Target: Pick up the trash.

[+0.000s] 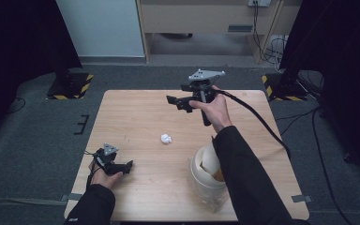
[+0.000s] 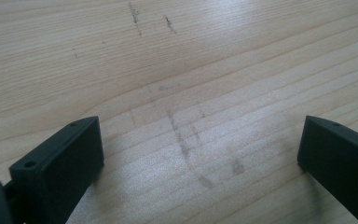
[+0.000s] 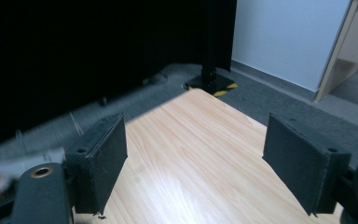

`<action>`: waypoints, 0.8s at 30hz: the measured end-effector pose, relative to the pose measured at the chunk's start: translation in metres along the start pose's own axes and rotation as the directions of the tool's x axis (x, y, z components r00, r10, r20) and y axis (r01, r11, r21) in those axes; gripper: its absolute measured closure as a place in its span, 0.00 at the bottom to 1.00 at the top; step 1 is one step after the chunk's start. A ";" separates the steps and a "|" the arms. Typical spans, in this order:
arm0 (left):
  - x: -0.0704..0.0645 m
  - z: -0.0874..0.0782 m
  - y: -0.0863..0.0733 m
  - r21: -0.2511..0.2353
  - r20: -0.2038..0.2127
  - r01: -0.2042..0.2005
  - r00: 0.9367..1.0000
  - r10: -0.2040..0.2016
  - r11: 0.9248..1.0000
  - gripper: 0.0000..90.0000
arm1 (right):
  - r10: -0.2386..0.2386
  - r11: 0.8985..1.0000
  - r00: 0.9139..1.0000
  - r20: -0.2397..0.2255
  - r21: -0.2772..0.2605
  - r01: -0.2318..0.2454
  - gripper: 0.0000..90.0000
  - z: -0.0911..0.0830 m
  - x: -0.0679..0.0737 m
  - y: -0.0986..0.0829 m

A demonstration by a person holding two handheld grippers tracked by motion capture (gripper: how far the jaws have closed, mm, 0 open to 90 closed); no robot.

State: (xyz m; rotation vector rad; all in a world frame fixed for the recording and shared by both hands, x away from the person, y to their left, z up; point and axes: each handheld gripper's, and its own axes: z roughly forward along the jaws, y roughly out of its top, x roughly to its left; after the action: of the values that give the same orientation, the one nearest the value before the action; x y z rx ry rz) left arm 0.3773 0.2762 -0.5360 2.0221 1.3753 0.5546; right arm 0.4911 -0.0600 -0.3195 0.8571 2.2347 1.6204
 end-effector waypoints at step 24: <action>0.000 0.000 0.000 0.000 0.002 -0.002 1.000 0.002 1.000 0.00 | 0.004 1.000 0.984 0.176 0.026 -0.008 0.26 0.088 0.049 -0.046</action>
State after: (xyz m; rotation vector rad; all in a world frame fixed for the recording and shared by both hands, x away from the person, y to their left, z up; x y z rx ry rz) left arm 0.3775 0.2763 -0.5360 2.0237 1.3719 0.5531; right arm 0.4836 0.0282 -0.3867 0.9740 2.1382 1.4589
